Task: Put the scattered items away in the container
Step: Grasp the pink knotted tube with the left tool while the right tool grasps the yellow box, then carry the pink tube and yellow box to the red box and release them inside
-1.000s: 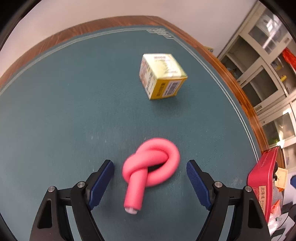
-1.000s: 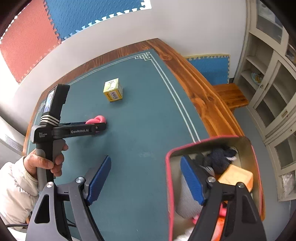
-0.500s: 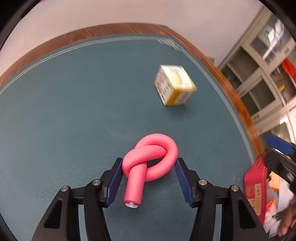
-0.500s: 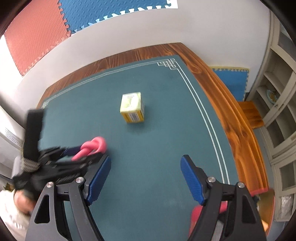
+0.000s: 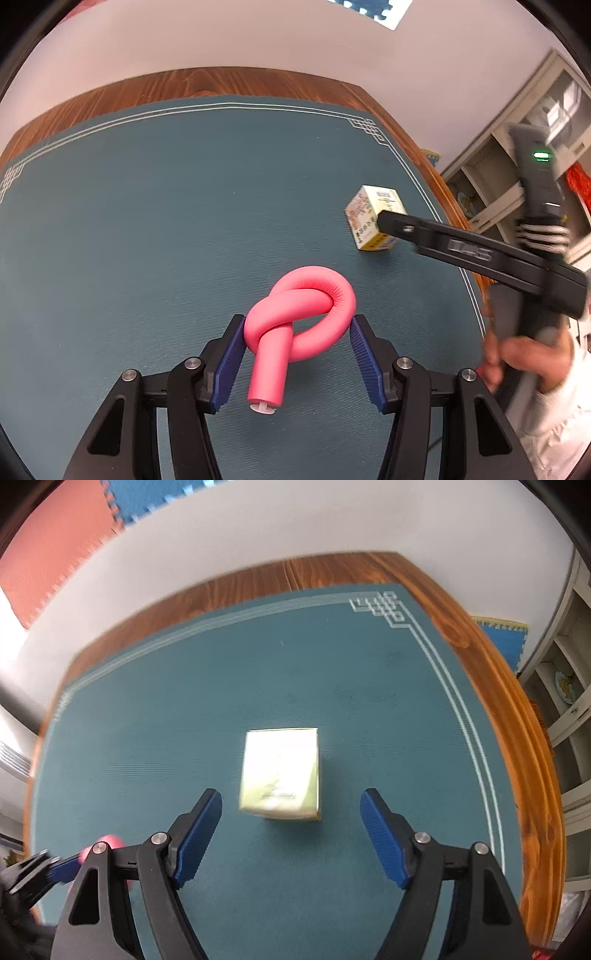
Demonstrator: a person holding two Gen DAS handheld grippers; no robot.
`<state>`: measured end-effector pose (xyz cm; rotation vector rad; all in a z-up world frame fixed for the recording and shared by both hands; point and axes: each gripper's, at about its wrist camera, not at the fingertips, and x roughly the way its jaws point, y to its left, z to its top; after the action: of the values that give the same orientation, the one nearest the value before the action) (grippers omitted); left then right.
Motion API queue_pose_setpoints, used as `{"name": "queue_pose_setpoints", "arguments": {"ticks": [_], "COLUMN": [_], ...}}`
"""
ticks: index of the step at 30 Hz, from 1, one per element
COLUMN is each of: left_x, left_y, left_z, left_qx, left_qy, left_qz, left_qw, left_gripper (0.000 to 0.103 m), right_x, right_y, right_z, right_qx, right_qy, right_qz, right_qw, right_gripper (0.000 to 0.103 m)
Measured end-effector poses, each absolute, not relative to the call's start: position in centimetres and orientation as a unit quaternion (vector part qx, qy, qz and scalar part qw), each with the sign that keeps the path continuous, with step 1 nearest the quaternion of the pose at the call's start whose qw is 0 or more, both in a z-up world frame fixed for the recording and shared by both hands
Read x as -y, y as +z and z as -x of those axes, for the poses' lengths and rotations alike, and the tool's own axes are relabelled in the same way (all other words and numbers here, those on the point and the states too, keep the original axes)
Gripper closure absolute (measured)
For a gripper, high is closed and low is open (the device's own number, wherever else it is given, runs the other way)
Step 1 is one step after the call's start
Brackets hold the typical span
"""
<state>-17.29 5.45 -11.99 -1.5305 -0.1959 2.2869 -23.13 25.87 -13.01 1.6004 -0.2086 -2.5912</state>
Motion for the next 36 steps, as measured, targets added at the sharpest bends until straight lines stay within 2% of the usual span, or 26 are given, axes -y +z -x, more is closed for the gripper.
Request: {"name": "queue_pose_setpoints", "arguments": {"ticks": [1, 2, 4, 15, 22, 26, 31, 36], "left_x": [-5.2, -5.1, -4.8, -6.5, -10.3, -13.5, -16.7, -19.9], "left_y": [-12.1, -12.3, -12.6, -10.9, -8.1, -6.6, -5.0, -4.0], "left_z": [17.3, 17.2, 17.1, 16.4, 13.7, 11.3, 7.4, 4.4], "left_qx": [0.072, 0.074, 0.075, 0.066, 0.04, 0.02, 0.0, -0.017], "left_qy": [0.813, 0.813, 0.811, 0.812, 0.812, 0.81, 0.807, 0.803], "left_qz": [0.546, 0.547, 0.551, 0.544, 0.529, 0.521, 0.512, 0.506], "left_qw": [0.189, 0.187, 0.184, 0.201, 0.241, 0.267, 0.295, 0.314], "left_gripper": [0.045, 0.045, 0.045, 0.045, 0.045, 0.044, 0.044, 0.044], "right_x": [-25.8, -25.7, -25.5, -25.9, -30.0, -34.7, -40.5, -43.1], "right_y": [-13.6, -14.2, -15.2, -10.5, -5.7, -3.8, -4.5, -6.3], "right_z": [23.5, 23.9, 24.6, 19.4, 11.5, 6.1, -0.2, -2.9], "right_qx": [0.066, 0.065, 0.061, 0.06, 0.088, 0.101, 0.109, 0.112], "right_qy": [-0.844, -0.84, -0.833, -0.858, -0.877, -0.882, -0.874, -0.862], "right_qz": [-0.53, -0.537, -0.548, -0.506, -0.471, -0.461, -0.471, -0.49], "right_qw": [0.044, 0.044, 0.043, 0.063, 0.047, 0.006, -0.052, -0.069], "right_gripper": [0.03, 0.043, 0.055, 0.056, 0.056, 0.056, 0.056, 0.056]}}
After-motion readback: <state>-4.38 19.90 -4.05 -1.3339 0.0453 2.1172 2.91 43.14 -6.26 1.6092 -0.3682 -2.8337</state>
